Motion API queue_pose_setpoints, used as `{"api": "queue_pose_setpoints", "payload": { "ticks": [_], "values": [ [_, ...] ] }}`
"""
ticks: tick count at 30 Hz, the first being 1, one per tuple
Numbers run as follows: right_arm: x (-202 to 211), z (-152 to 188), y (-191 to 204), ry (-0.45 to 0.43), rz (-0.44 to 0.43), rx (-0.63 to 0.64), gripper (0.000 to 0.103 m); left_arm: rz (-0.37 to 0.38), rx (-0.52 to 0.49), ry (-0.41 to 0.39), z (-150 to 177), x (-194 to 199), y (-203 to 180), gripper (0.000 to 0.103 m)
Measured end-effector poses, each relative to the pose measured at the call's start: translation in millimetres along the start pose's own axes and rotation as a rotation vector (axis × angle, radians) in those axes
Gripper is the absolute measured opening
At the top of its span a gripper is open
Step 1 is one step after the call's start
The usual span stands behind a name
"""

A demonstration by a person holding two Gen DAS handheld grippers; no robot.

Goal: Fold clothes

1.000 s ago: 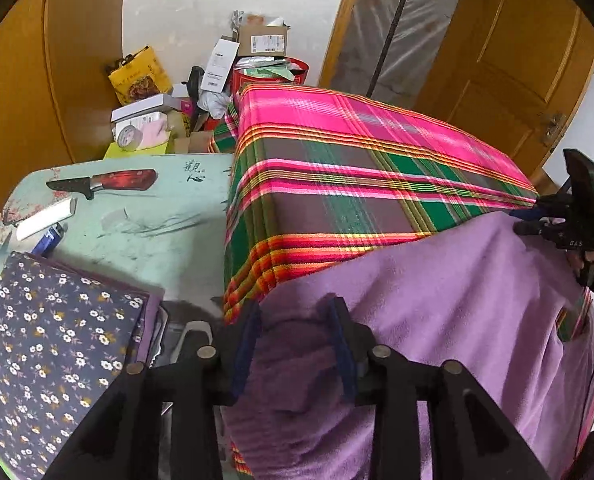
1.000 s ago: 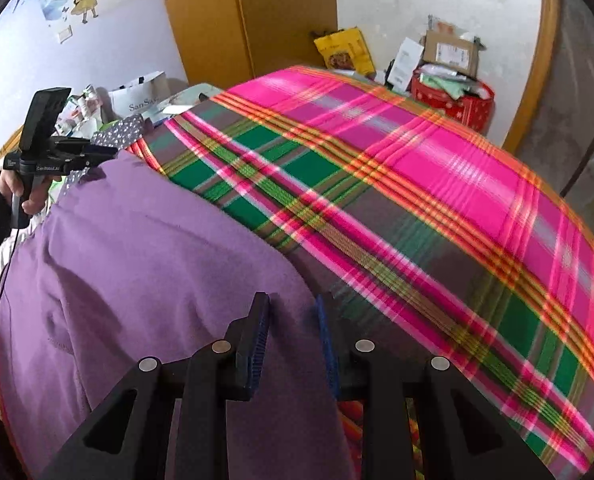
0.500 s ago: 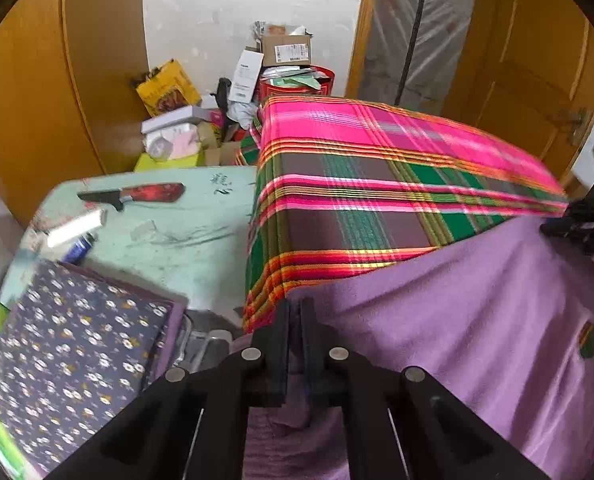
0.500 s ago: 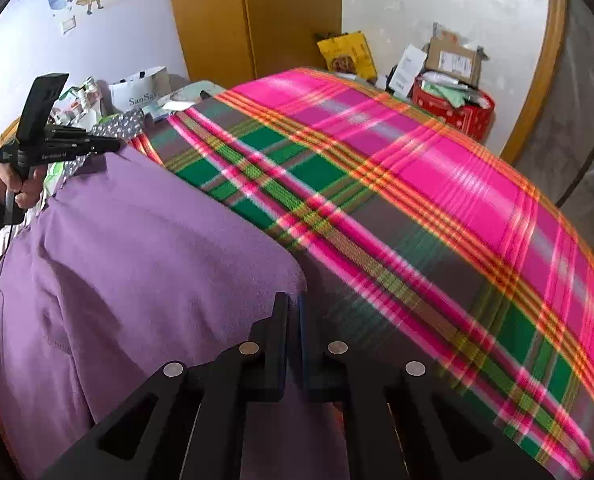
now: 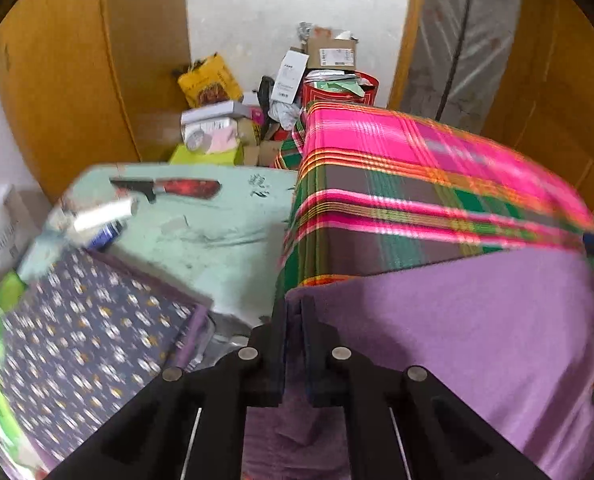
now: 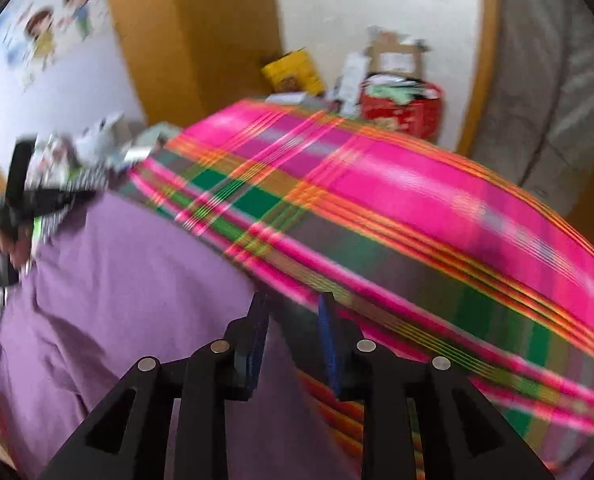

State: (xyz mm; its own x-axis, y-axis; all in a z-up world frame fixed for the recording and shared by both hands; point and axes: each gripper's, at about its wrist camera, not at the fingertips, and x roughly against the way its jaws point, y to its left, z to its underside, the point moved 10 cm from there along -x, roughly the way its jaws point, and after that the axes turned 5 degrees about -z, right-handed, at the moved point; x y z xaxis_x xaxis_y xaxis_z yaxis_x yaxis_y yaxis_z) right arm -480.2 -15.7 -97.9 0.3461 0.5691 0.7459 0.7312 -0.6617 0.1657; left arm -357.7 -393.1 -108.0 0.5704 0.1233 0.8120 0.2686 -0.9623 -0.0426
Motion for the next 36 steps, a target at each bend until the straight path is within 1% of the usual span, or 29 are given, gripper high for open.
{"api": "queue_pose_setpoints", "payload": {
  "ticks": [1,3,5,6,8,10,12,13,17,20,23,26,28,29,30,31,32,36],
  "values": [
    [13,1,-9,-0.022,0.007,-0.028,0.027,0.030,0.041,0.010,0,2,2,0.007],
    [42,7,-30,-0.067,0.028,-0.083,0.028,0.065,0.100,0.022,-1,6,6,0.007],
    [71,15,-53,-0.109,0.057,-0.137,0.029,0.057,0.139,0.018,-2,15,12,0.007],
    [85,21,-65,-0.129,0.071,-0.167,0.029,0.037,0.147,0.004,-2,21,15,0.007],
    [113,37,-92,-0.166,0.106,-0.241,0.029,0.021,0.160,-0.029,-2,38,16,0.007],
    [138,57,-120,-0.203,0.147,-0.320,0.029,0.035,0.157,-0.060,0,59,8,0.007],
    [160,83,-148,-0.232,0.183,-0.422,0.038,0.050,0.139,-0.090,5,81,-5,0.007],
    [167,98,-160,-0.237,0.198,-0.476,0.047,0.061,0.126,-0.100,9,93,-14,0.007],
    [178,150,-187,-0.246,0.197,-0.646,0.047,0.129,0.067,-0.128,29,132,-57,0.007],
    [173,170,-191,-0.238,0.158,-0.701,0.047,0.184,0.012,-0.134,53,153,-96,0.007],
    [163,175,-196,-0.227,0.124,-0.723,0.047,0.227,-0.041,-0.125,77,165,-131,0.007],
    [152,171,-199,-0.235,0.072,-0.742,0.047,0.270,-0.091,-0.116,101,174,-165,0.007],
    [145,166,-201,-0.231,0.047,-0.746,0.047,0.285,-0.096,-0.111,110,175,-178,0.007],
    [142,164,-202,-0.228,0.037,-0.746,0.043,0.292,-0.098,-0.109,115,175,-184,0.007],
    [139,162,-202,-0.222,0.031,-0.744,0.038,0.300,-0.100,-0.107,119,175,-191,0.007],
    [138,161,-203,-0.211,0.032,-0.743,0.015,0.307,-0.102,-0.105,124,176,-197,0.007],
    [142,163,-203,-0.214,0.033,-0.746,0.007,0.315,-0.103,-0.102,128,176,-203,0.007],
    [169,165,-196,-0.287,0.040,-0.744,0.007,0.329,-0.064,-0.080,138,172,-210,0.007]
  ]
}}
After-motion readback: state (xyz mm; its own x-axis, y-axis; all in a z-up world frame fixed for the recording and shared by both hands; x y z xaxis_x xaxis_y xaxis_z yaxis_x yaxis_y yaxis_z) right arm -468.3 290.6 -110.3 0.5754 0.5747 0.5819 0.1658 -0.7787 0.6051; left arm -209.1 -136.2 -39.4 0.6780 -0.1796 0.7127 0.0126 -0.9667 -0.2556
